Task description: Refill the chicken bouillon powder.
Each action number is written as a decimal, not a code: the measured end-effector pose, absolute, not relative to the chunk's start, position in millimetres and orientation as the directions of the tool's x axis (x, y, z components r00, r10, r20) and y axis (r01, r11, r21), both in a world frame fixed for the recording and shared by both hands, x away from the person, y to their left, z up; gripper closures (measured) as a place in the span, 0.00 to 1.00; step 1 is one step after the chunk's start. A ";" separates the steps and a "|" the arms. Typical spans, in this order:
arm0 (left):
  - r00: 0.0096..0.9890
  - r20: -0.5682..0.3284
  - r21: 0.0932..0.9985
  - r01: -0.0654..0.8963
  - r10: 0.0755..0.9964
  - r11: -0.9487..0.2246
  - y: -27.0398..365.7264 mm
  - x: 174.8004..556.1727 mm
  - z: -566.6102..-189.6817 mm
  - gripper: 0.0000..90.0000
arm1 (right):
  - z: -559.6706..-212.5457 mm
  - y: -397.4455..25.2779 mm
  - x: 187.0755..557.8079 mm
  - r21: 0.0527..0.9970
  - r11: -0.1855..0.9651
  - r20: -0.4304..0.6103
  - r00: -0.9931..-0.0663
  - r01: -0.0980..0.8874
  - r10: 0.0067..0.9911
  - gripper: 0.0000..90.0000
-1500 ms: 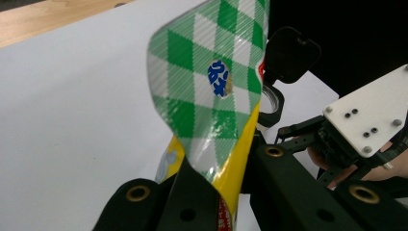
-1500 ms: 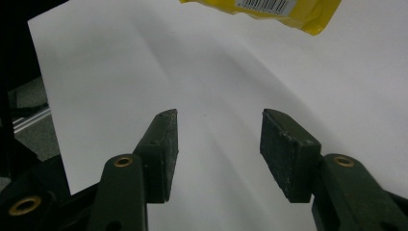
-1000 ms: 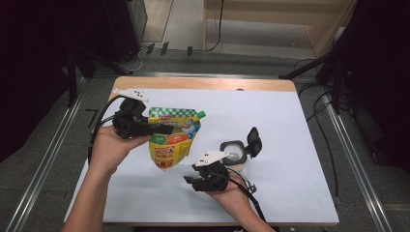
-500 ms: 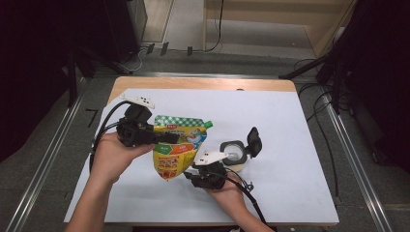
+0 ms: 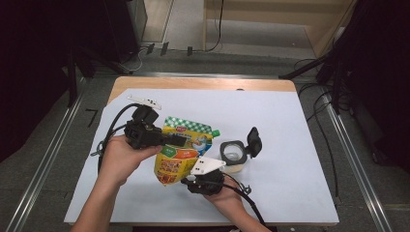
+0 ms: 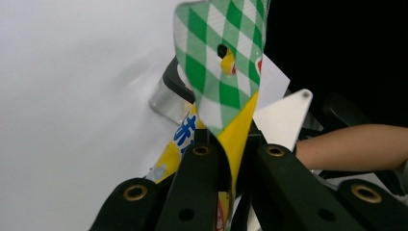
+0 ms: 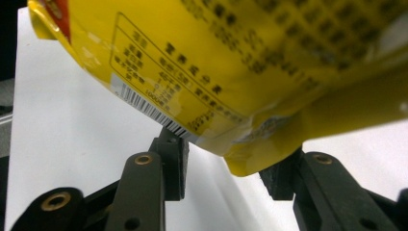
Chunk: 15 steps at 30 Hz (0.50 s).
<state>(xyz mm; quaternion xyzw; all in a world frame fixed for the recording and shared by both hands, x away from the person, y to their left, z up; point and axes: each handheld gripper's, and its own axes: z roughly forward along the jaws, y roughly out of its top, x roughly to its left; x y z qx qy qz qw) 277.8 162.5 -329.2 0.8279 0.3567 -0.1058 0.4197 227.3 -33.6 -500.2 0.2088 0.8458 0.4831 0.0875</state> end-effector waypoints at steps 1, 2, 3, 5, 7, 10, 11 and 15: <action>0.725 -0.469 0.624 0.676 0.504 -0.392 161.1 277.9 -330.2 0.99 | -499.1 -34.3 227.2 0.853 0.449 0.052 -0.898 0.267 0.436 0.69; 0.730 -0.459 0.629 0.669 0.506 -0.395 159.8 278.0 -331.1 0.99 | -498.4 -35.0 226.8 0.851 0.445 0.066 -0.898 0.278 0.435 0.70; 0.732 -0.447 0.629 0.666 0.513 -0.401 157.9 278.2 -332.3 0.98 | -497.9 -35.9 227.4 0.851 0.438 0.079 -0.895 0.289 0.439 0.70; 0.745 -0.432 0.629 0.653 0.509 -0.422 153.4 278.7 -335.7 0.94 | -496.7 -38.2 228.2 0.853 0.422 0.103 -0.892 0.306 0.439 0.71; 0.751 -0.439 0.635 0.647 0.492 -0.422 150.5 279.0 -338.2 0.94 | -494.7 -39.9 228.9 0.849 0.420 0.119 -0.889 0.322 0.442 0.71; 0.761 -0.428 0.638 0.637 0.488 -0.433 146.9 278.8 -339.1 0.95 | -494.6 -42.6 230.2 0.850 0.411 0.134 -0.890 0.329 0.436 0.72; 0.760 -0.427 0.640 0.637 0.490 -0.430 146.5 279.1 -339.8 0.95 | -494.8 -42.8 230.2 0.850 0.411 0.137 -0.892 0.329 0.431 0.72; 0.753 -0.439 0.640 0.645 0.490 -0.418 147.8 281.3 -343.2 0.95 | -494.7 -43.0 229.6 0.846 0.412 0.143 -0.889 0.338 0.434 0.73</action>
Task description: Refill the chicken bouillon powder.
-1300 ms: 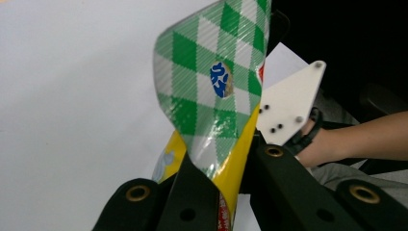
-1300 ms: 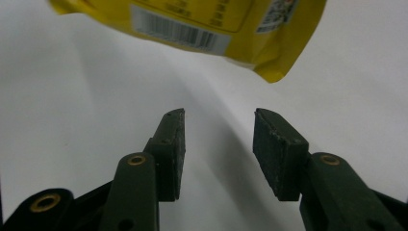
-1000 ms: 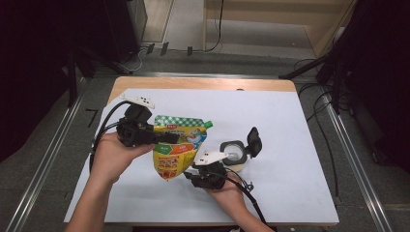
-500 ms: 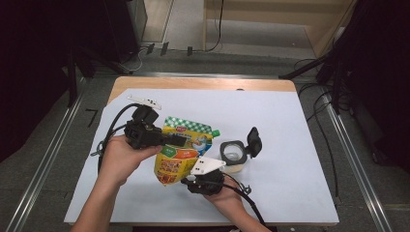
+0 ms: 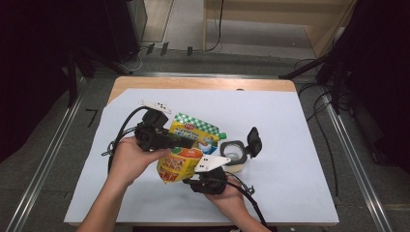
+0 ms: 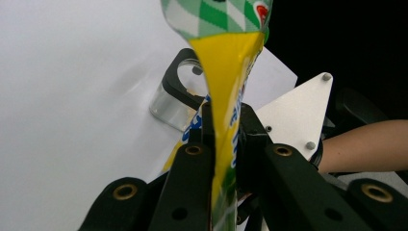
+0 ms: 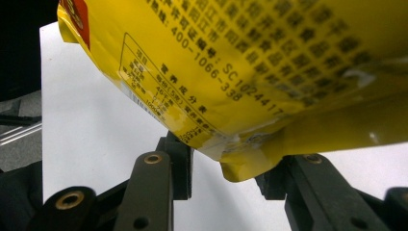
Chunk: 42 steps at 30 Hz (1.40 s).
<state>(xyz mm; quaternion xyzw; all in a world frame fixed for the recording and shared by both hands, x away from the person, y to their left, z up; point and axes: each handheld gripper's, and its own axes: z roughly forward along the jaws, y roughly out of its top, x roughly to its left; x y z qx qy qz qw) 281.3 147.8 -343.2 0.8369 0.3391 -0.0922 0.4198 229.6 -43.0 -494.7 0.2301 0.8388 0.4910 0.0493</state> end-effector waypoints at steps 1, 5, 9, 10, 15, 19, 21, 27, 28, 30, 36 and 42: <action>0.752 -0.439 0.640 0.646 0.491 -0.417 147.9 281.6 -343.9 0.95 | -494.8 -43.4 229.9 0.845 0.415 0.143 -0.889 0.338 0.434 0.73; 0.767 -0.411 0.645 0.627 0.493 -0.437 146.0 281.7 -345.8 0.92 | -494.5 -44.5 230.3 0.844 0.409 0.154 -0.887 0.347 0.435 0.73; 0.784 -0.390 0.656 0.604 0.482 -0.452 143.8 281.2 -347.9 0.90 | -492.5 -46.8 230.6 0.848 0.398 0.162 -0.887 0.349 0.433 0.74; 0.790 -0.378 0.658 0.596 0.483 -0.460 143.6 281.1 -348.7 0.89 | -492.0 -47.5 230.6 0.846 0.398 0.167 -0.886 0.354 0.433 0.74; 0.801 -0.383 0.655 0.587 0.460 -0.477 141.3 282.7 -355.2 0.84 | -490.8 -48.3 229.5 0.843 0.392 0.191 -0.886 0.369 0.423 0.75; 0.833 -0.341 0.687 0.537 0.435 -0.490 139.7 280.5 -358.0 0.84 | -489.4 -47.5 228.4 0.846 0.383 0.205 -0.889 0.372 0.410 0.75; 0.843 -0.321 0.703 0.517 0.431 -0.488 139.9 279.3 -358.5 0.84 | -488.3 -47.8 227.8 0.840 0.378 0.228 -0.886 0.388 0.403 0.75; 0.846 -0.332 0.721 0.513 0.418 -0.466 141.4 280.1 -361.0 0.84 | -485.7 -49.0 227.5 0.842 0.376 0.232 -0.888 0.387 0.396 0.76; 0.847 -0.334 0.727 0.510 0.413 -0.460 141.7 280.6 -362.6 0.84 | -485.4 -49.3 227.4 0.842 0.376 0.233 -0.889 0.388 0.394 0.76; 0.842 -0.345 0.728 0.519 0.415 -0.448 140.7 281.2 -365.9 0.83 | -485.1 -49.2 227.1 0.842 0.373 0.240 -0.889 0.391 0.389 0.76; 0.858 -0.311 0.734 0.490 0.409 -0.469 131.0 278.4 -369.0 0.85 | -486.2 -46.7 225.5 0.839 0.378 0.247 -0.892 0.393 0.379 0.76; 0.865 -0.297 0.741 0.476 0.404 -0.473 127.1 278.1 -372.2 0.87 | -484.9 -45.7 223.1 0.835 0.379 0.260 -0.893 0.399 0.368 0.76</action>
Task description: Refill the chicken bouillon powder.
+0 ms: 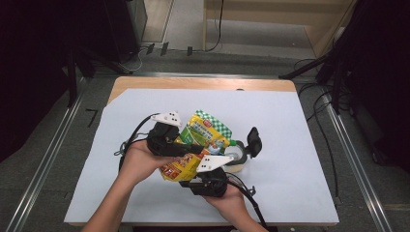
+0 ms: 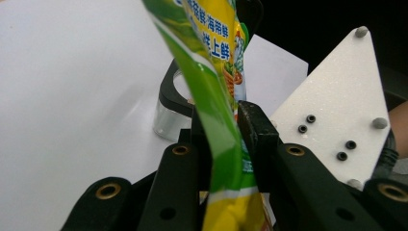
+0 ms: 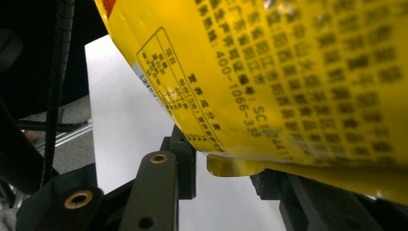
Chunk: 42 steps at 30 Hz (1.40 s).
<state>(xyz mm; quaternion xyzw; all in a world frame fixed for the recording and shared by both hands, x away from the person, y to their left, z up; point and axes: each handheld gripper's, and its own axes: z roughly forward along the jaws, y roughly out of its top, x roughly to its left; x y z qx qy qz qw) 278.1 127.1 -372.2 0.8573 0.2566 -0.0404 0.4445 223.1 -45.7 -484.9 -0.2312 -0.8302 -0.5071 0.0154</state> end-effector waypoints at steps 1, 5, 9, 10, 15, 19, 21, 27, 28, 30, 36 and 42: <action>0.861 -0.301 0.736 0.483 0.410 -0.474 127.0 278.9 -372.8 0.87 | -484.8 -45.4 222.7 0.835 0.380 0.257 -0.893 0.398 0.369 0.76; 0.834 -0.326 0.716 0.526 0.445 -0.460 127.0 281.7 -375.1 0.88 | -485.6 -44.9 223.1 0.828 0.379 0.270 -0.886 0.413 0.376 0.76; 0.798 -0.355 0.697 0.574 0.488 -0.431 126.0 284.8 -377.4 0.89 | -486.8 -45.9 225.0 0.822 0.373 0.285 -0.879 0.429 0.383 0.75; 0.790 -0.367 0.690 0.585 0.491 -0.425 125.9 285.4 -377.7 0.90 | -486.9 -46.0 225.1 0.821 0.374 0.286 -0.877 0.432 0.385 0.74; 0.761 -0.382 0.670 0.619 0.525 -0.410 123.0 285.1 -375.3 0.92 | -486.0 -44.1 222.9 0.822 0.373 0.277 -0.875 0.430 0.398 0.71; 0.726 -0.408 0.645 0.658 0.554 -0.388 121.1 285.6 -373.5 0.94 | -484.2 -41.4 217.6 0.832 0.376 0.245 -0.877 0.409 0.413 0.66; 0.712 -0.429 0.636 0.675 0.556 -0.374 120.2 286.0 -372.8 0.94 | -483.4 -39.2 214.4 0.836 0.372 0.229 -0.874 0.402 0.429 0.64; 0.696 -0.445 0.619 0.694 0.564 -0.368 113.4 283.4 -371.4 0.95 | -482.9 -31.0 203.7 0.842 0.380 0.171 -0.857 0.384 0.486 0.55; 0.692 -0.442 0.614 0.697 0.571 -0.371 111.7 282.8 -371.3 0.96 | -483.1 -30.4 203.1 0.840 0.372 0.183 -0.850 0.396 0.493 0.55; 0.688 -0.443 0.610 0.701 0.575 -0.369 108.5 281.8 -372.0 0.96 | -483.3 -30.3 203.6 0.833 0.357 0.209 -0.838 0.422 0.503 0.55; 0.711 -0.416 0.589 0.685 0.566 -0.428 98.9 283.2 -375.9 0.87 | -484.0 -27.2 200.7 0.815 0.379 0.230 -0.845 0.438 0.482 0.66; 0.733 -0.404 0.585 0.667 0.548 -0.462 96.8 285.5 -379.1 0.89 | -482.8 -30.9 200.2 0.810 0.365 0.258 -0.839 0.458 0.479 0.70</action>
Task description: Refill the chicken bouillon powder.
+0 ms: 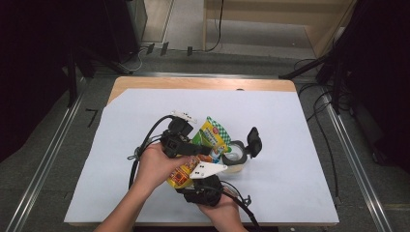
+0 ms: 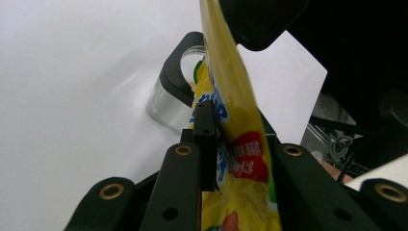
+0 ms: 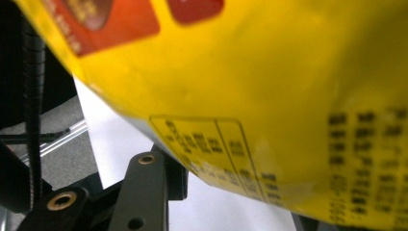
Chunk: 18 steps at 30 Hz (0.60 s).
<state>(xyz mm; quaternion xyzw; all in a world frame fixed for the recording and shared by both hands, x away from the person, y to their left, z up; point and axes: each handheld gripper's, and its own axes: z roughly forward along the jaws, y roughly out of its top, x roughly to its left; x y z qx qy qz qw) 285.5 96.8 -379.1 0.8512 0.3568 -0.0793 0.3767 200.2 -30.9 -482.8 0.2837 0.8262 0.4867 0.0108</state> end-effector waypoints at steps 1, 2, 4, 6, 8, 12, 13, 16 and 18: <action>0.729 -0.411 0.578 0.673 0.547 -0.462 96.9 286.3 -379.7 0.89 | -482.1 -31.3 199.7 0.810 0.363 0.263 -0.839 0.460 0.477 0.70; 0.725 -0.420 0.573 0.678 0.546 -0.460 97.6 287.2 -380.0 0.89 | -481.3 -31.8 199.2 0.809 0.362 0.268 -0.840 0.462 0.472 0.70; 0.724 -0.438 0.573 0.682 0.533 -0.455 98.9 288.6 -380.2 0.90 | -480.0 -32.4 198.5 0.811 0.362 0.267 -0.842 0.459 0.469 0.71; 0.718 -0.455 0.571 0.689 0.527 -0.445 99.9 289.7 -379.6 0.89 | -478.2 -33.1 198.2 0.812 0.359 0.270 -0.841 0.460 0.468 0.71; 0.718 -0.457 0.573 0.689 0.525 -0.443 99.7 290.4 -379.0 0.89 | -476.0 -34.5 198.4 0.813 0.361 0.268 -0.843 0.458 0.466 0.72; 0.716 -0.465 0.567 0.692 0.521 -0.446 97.4 291.2 -378.6 0.88 | -474.2 -37.0 198.7 0.811 0.349 0.289 -0.841 0.469 0.458 0.72; 0.717 -0.466 0.566 0.692 0.518 -0.448 96.6 291.4 -378.5 0.88 | -474.1 -37.6 198.9 0.810 0.345 0.295 -0.839 0.474 0.457 0.72; 0.716 -0.473 0.566 0.694 0.514 -0.445 94.8 292.2 -378.4 0.87 | -473.6 -40.2 200.1 0.811 0.332 0.314 -0.836 0.482 0.449 0.73; 0.713 -0.479 0.562 0.698 0.512 -0.444 93.7 292.8 -378.4 0.87 | -472.8 -41.8 200.4 0.810 0.327 0.322 -0.835 0.487 0.447 0.73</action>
